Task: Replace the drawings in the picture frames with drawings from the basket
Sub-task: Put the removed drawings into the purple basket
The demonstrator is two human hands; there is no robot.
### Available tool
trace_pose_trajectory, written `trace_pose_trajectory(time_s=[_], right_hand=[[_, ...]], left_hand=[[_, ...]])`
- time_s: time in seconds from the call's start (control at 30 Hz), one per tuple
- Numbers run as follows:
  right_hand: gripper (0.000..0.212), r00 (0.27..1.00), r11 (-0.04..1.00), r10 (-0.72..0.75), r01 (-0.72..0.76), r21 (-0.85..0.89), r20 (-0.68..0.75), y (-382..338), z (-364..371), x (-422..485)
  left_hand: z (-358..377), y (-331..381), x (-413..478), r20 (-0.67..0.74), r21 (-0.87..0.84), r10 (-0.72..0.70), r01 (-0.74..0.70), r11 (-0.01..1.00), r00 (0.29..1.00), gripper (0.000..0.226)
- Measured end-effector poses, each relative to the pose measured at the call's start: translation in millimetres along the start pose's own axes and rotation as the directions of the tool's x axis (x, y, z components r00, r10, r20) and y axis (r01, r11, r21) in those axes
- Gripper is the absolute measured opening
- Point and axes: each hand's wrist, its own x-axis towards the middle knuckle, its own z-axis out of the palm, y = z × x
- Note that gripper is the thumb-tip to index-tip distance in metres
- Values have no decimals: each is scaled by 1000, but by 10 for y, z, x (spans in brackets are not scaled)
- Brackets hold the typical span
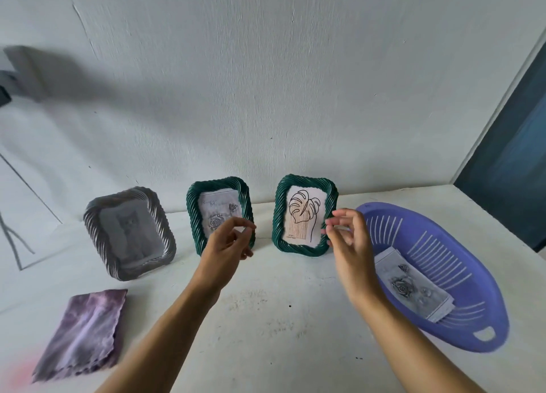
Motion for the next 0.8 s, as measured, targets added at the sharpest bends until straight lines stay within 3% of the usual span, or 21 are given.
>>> trace_pose_trajectory(time_s=[0.2, 0.4, 0.5, 0.63, 0.8], right_hand=[[18, 982, 985, -51, 80, -153, 183, -74, -261, -177], [7, 945, 832, -235, 316, -455, 228, -135, -590, -245], [11, 934, 738, -208, 345, -580, 290, -8, -803, -216], [25, 928, 614, -75, 331, -716, 365, 125, -993, -214], [46, 901, 610, 108, 274, -744, 420, 181, -1067, -209]], left_hand=[[-151, -60, -250, -48, -80, -104, 100, 992, 993, 10], [-87, -180, -455, 22, -105, -178, 179, 978, 984, 15], [167, -265, -528, 135, 46, -172, 167, 985, 976, 17], [619, -396, -573, 280, 266, -120, 43, 963, 952, 19], [1143, -574, -451, 246, 490, -81, -52, 870, 966, 25]])
